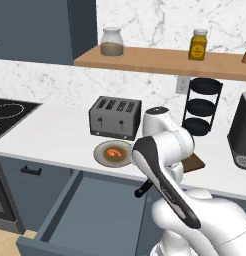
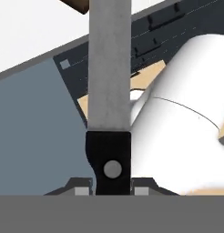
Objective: Pick up the knife from the drawer and place it on the cutting board. Then place the meat from the plate to the cutting board.
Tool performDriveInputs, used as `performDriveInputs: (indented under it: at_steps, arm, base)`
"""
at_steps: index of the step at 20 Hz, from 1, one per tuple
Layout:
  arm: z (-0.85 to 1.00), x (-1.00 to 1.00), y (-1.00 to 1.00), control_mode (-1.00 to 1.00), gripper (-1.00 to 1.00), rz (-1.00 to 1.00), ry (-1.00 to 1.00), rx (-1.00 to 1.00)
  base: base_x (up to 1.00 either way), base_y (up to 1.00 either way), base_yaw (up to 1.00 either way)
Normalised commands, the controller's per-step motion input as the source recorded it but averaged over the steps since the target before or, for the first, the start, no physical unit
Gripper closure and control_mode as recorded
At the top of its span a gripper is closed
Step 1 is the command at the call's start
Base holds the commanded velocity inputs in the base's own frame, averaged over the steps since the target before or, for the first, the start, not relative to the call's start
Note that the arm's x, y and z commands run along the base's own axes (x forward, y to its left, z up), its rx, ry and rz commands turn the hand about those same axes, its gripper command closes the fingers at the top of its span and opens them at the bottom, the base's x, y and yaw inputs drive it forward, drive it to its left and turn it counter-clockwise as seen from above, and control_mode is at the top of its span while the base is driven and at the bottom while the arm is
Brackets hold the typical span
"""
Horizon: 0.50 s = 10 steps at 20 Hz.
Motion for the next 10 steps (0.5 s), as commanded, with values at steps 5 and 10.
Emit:
performDriveInputs:
  at_steps: [5,10]
  arm:
    - [0.08,0.10,-0.69,-1.00,1.00,0.06,0.03,-0.09]
    - [0.06,0.49,-0.48,-1.00,1.00,0.05,0.07,-0.07]
  base:
    - [0.00,0.00,0.00]
    - [0.00,0.00,0.00]
